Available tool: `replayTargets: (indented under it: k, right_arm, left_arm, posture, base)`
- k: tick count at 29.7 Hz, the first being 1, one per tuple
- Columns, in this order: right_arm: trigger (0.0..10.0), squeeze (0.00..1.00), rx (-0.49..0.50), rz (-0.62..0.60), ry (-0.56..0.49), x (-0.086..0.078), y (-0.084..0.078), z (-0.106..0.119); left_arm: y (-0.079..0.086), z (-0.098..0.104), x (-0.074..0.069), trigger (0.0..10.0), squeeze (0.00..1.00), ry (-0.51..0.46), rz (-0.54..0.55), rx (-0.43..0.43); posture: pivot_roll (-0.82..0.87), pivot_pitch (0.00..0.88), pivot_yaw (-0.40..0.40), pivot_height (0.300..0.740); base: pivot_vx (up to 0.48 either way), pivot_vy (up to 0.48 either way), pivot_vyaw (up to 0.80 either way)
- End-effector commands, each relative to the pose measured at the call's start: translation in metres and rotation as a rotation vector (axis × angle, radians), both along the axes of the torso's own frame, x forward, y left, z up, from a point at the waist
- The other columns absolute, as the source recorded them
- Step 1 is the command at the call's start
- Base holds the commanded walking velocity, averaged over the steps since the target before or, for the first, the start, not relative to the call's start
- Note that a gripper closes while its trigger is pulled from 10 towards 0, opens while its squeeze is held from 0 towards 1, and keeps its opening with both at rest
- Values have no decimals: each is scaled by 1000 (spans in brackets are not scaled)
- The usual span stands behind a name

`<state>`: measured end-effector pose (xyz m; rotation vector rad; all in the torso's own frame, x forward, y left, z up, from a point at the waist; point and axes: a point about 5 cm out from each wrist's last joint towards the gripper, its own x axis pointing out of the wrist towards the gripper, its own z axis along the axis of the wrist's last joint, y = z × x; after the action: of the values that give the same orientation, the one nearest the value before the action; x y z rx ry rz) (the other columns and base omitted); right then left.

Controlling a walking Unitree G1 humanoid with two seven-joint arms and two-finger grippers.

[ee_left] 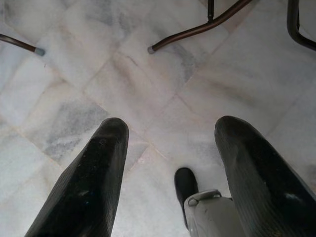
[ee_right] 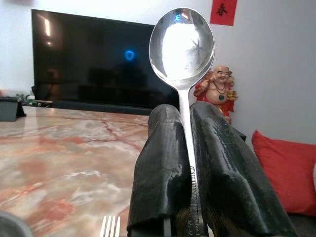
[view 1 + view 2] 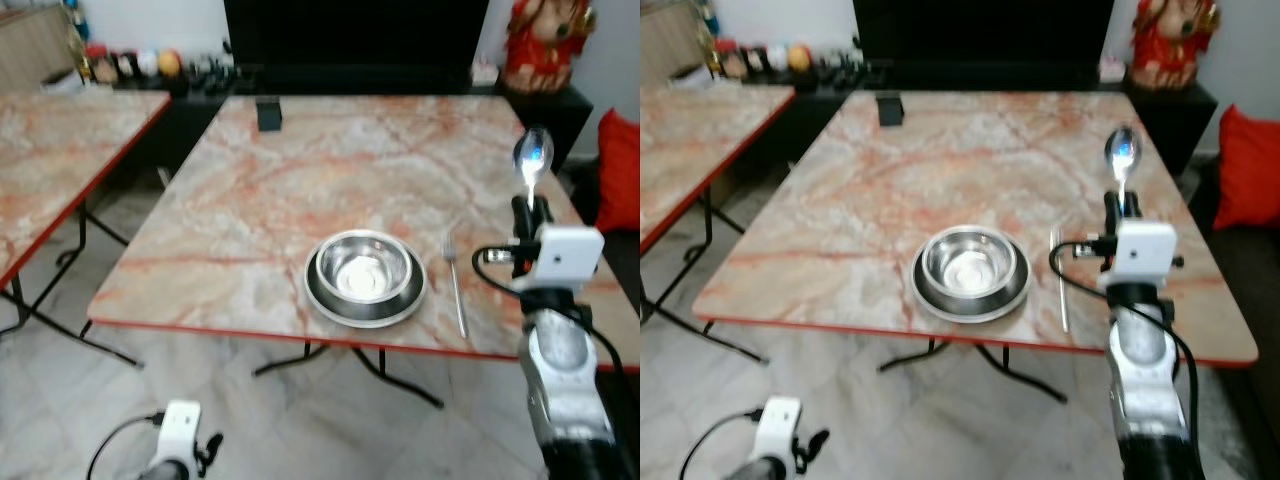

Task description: Setting the table

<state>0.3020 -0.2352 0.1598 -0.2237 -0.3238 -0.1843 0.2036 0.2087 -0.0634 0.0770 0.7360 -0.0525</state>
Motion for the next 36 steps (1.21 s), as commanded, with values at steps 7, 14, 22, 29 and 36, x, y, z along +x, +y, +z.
replayTargets:
  k: [7, 14, 22, 29, 36]
  right_arm:
    - [10000, 0, 37, 18, 34, 4, 2, -2]
    - [10000, 0, 67, 7, 50, 6, 1, -4]
    - [10000, 0, 77, -5, 50, 6, -3, -3]
    - [10000, 0, 79, -1, 48, 7, -2, -2]
    - [10000, 0, 75, -2, 50, 7, -3, -2]
  left_arm:
    - [7, -2, -5, 10000, 0, 22, 7, 15]
    - [9, -1, -4, 10000, 0, 21, 9, 24]
    - [8, -1, -4, 10000, 0, 23, 9, 18]
    - [8, -2, -5, 10000, 0, 24, 14, 15]
    - [7, -2, -4, 10000, 0, 22, 4, 15]
  posture:
    - [-11, 0, 31, 740]
    - [-12, 0, 33, 740]
    - [-11, 0, 31, 740]
    - [-8, 0, 29, 740]
    - [-9, 0, 30, 740]
  base:
    - [0, 0, 0]
    - [0, 0, -123]
    - [245, 0, -554]
    - [323, 0, 0]
    - [273, 0, 0]
